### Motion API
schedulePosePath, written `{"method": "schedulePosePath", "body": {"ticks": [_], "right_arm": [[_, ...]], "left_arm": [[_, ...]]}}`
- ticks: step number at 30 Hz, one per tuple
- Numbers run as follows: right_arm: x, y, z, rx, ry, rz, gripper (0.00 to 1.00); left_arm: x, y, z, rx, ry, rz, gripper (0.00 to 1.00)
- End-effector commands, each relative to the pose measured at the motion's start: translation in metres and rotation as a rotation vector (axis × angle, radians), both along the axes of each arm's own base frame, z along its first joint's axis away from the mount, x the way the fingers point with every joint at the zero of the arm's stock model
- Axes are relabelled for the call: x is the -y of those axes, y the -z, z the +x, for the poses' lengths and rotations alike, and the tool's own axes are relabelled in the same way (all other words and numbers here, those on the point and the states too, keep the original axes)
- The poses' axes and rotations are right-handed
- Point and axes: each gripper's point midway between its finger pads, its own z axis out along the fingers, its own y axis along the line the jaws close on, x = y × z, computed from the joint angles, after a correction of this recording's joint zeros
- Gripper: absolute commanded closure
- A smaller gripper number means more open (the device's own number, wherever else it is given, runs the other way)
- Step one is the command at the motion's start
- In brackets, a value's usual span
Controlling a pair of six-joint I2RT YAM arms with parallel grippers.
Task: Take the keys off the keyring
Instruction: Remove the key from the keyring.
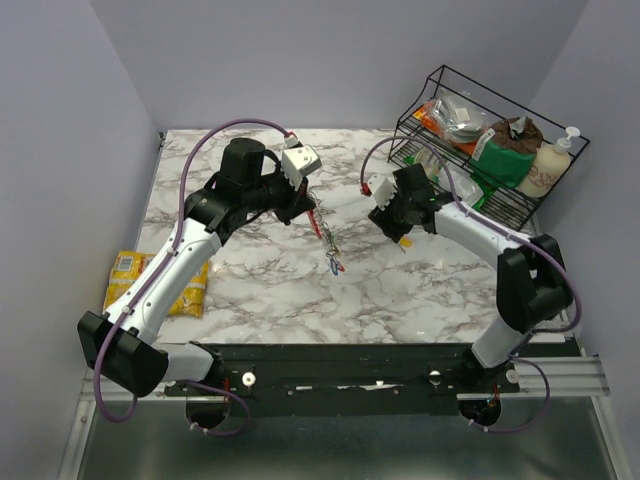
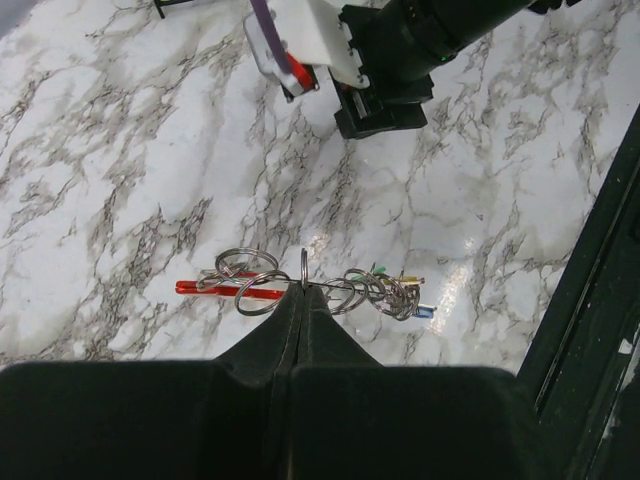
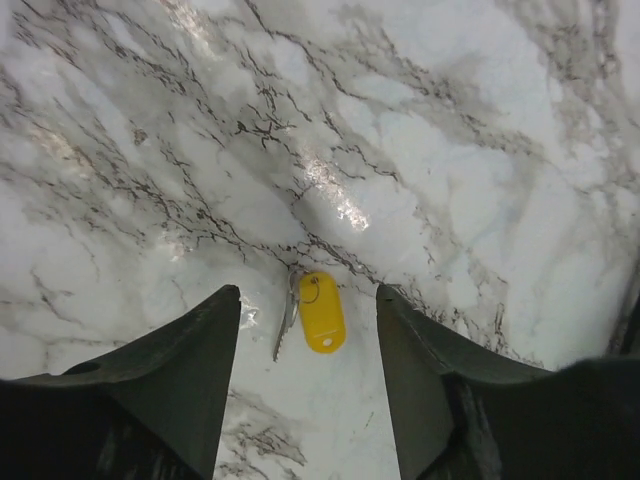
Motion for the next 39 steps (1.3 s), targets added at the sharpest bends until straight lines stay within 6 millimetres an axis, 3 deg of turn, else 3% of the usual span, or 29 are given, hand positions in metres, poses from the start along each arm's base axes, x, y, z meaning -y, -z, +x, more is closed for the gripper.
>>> {"method": "schedulePosePath", "body": {"ticks": [1,6,9,13,18,24,29,39], "right_arm": [[-0.018,-0.073,-0.015,0.078,-0.059,0.172,0.34],[-0.041,-0.141,-0.063,0.106,-0.225,0.377,0.34],[-0.05,-0.165,-0.085,0.119,-0.306,0.46,0.35],[-0.06,-0.181,-0.114,0.079,-0.408,0.54,0.36],[-0.066,-0.195,-0.133,0.075,-0.489,0.602,0.36],[-0.073,-0.208,-0.149,0.059,-0.553,0.666,0.37],[-0.076,-0.202,-0.159,0.022,-0.565,0.707,0.4],[-0.083,-0.194,-0.161,-0.001,-0.552,0.761,0.42]], "left_arm": [[0.009,-0.023,-0.012,0.017,0.082,-0.069,1.0],[0.016,-0.032,-0.032,-0.011,0.181,-0.104,1.0],[0.019,-0.037,-0.037,-0.027,0.206,-0.127,1.0],[0.022,-0.041,-0.042,-0.052,0.229,-0.15,1.0],[0.028,-0.041,-0.06,-0.106,0.345,-0.16,1.0],[0.032,-0.038,-0.067,-0.13,0.375,-0.161,1.0],[0.035,-0.046,-0.063,-0.113,0.337,-0.196,1.0],[0.044,-0.045,-0.064,-0.146,0.355,-0.208,1.0]]}}
